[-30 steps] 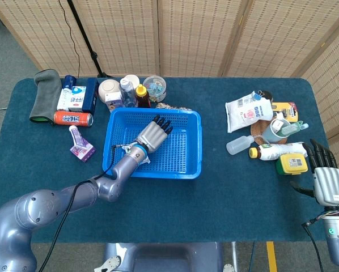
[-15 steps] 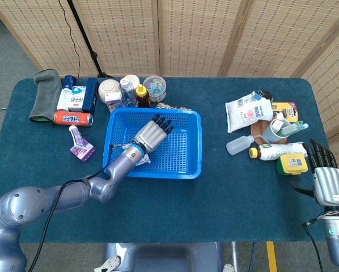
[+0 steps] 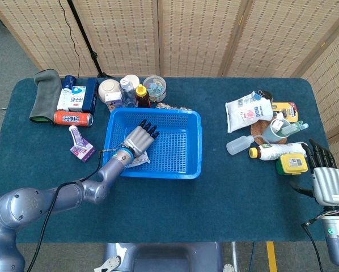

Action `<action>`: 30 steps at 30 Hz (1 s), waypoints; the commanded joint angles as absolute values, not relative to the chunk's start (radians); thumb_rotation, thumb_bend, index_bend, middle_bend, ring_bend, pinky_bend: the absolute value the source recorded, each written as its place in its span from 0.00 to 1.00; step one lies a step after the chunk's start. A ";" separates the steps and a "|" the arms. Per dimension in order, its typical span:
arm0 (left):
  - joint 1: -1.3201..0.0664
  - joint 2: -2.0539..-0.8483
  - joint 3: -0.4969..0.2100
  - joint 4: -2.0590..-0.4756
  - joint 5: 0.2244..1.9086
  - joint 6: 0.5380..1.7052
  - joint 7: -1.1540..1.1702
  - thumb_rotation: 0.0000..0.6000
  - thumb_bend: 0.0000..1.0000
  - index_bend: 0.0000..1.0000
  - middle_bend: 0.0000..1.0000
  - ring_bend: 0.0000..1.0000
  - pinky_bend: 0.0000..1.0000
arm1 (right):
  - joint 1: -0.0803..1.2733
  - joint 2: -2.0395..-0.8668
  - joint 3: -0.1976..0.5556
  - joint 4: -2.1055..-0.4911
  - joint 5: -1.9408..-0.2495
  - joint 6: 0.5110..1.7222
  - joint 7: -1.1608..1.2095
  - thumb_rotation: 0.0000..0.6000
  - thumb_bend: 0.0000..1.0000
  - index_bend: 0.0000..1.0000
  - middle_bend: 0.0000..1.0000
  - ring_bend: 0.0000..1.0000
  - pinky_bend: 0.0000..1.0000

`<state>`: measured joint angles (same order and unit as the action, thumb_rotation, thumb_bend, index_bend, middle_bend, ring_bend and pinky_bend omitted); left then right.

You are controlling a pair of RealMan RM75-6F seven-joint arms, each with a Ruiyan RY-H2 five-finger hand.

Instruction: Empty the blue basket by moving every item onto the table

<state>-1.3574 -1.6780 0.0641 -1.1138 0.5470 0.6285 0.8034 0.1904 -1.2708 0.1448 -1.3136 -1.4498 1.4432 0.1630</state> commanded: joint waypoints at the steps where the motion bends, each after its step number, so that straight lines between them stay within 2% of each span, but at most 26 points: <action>1: -1.368 -1.720 0.049 -1.053 0.551 0.618 0.801 1.00 0.07 0.00 0.00 0.00 0.00 | 0.191 -1.272 0.146 -1.310 -1.447 1.439 0.163 1.00 0.00 0.00 0.00 0.00 0.07; 8: -1.377 -1.775 -0.015 -0.958 0.636 0.624 0.740 1.00 0.07 0.00 0.00 0.00 0.00 | 0.194 -1.277 0.147 -1.299 -1.440 1.430 0.165 1.00 0.00 0.00 0.00 0.00 0.07; 13: -1.359 -1.712 -0.039 -1.039 0.688 0.612 0.685 1.00 0.07 0.00 0.00 0.00 0.00 | 0.194 -1.277 0.146 -1.299 -1.442 1.431 0.165 1.00 0.00 0.00 0.00 0.00 0.07; 17: -1.344 -1.628 -0.024 -1.148 0.666 0.615 0.691 1.00 0.07 0.00 0.00 0.00 0.00 | 0.193 -1.276 0.144 -1.303 -1.445 1.434 0.164 1.00 0.00 0.00 0.00 0.00 0.07; 20: -1.342 -1.563 0.015 -1.237 0.599 0.625 0.731 1.00 0.07 0.00 0.00 0.00 0.00 | 0.193 -1.275 0.142 -1.309 -1.451 1.439 0.162 1.00 0.00 0.00 0.00 0.00 0.07; 30: -1.345 -1.545 0.060 -1.287 0.486 0.657 0.762 1.00 0.07 0.00 0.00 0.00 0.00 | 0.191 -1.272 0.139 -1.320 -1.459 1.445 0.160 1.00 0.00 0.00 0.00 0.00 0.07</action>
<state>-1.3457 -1.5444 0.0571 -1.2846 0.4885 0.6541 0.7598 0.1912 -1.2723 0.1390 -1.3200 -1.4590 1.4447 0.1599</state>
